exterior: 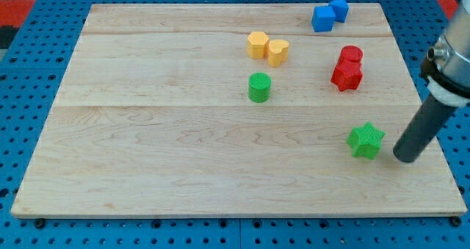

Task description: Place the green star to the bottom of the red star

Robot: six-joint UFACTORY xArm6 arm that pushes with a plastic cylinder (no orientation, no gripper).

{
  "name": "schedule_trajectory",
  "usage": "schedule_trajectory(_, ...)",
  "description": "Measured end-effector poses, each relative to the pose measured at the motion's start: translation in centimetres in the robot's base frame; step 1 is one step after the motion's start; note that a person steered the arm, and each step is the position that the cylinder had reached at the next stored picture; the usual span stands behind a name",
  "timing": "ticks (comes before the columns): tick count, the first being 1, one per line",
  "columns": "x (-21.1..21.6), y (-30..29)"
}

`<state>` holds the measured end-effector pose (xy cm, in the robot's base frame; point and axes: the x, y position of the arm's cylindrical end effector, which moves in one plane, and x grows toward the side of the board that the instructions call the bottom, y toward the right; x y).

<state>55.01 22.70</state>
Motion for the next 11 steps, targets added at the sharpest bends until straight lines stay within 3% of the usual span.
schedule_trajectory(2, -3.0, -11.4)
schedule_trajectory(3, -3.7, -13.5)
schedule_trajectory(5, 0.9, -9.7)
schedule_trajectory(11, -4.7, -9.8)
